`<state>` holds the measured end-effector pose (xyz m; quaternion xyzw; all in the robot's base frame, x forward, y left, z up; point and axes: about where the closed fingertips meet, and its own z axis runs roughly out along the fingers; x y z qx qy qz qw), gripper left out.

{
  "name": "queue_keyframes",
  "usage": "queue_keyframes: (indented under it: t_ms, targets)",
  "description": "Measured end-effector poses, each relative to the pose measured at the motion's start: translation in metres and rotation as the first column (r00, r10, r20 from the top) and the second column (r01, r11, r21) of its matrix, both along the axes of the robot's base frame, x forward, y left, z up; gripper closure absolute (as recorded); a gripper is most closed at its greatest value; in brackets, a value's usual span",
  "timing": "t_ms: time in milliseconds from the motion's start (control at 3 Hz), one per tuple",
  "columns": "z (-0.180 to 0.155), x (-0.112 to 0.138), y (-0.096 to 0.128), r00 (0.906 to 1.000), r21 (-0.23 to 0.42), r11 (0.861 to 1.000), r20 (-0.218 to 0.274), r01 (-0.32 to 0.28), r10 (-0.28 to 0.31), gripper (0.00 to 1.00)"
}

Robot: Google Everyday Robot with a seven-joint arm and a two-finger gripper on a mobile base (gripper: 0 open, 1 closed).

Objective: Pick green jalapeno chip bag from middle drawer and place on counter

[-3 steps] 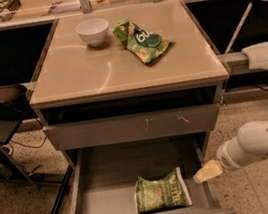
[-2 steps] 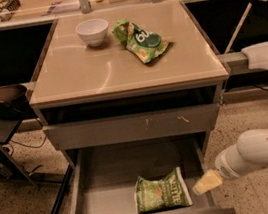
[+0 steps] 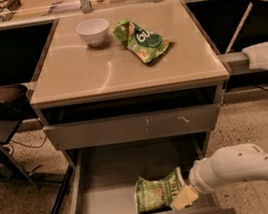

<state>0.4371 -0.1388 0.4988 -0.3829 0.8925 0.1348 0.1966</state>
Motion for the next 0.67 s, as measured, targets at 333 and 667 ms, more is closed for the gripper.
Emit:
queue_keyframes:
  t_ms: [333,667]
  targets:
    - [0.001,0.005,0.009,1.0000,0.006,1.000,0.006,-0.006,0.006,0.00]
    - [0.003,0.019,0.009,0.9982,0.077,0.997,0.047,0.033,-0.036,0.00]
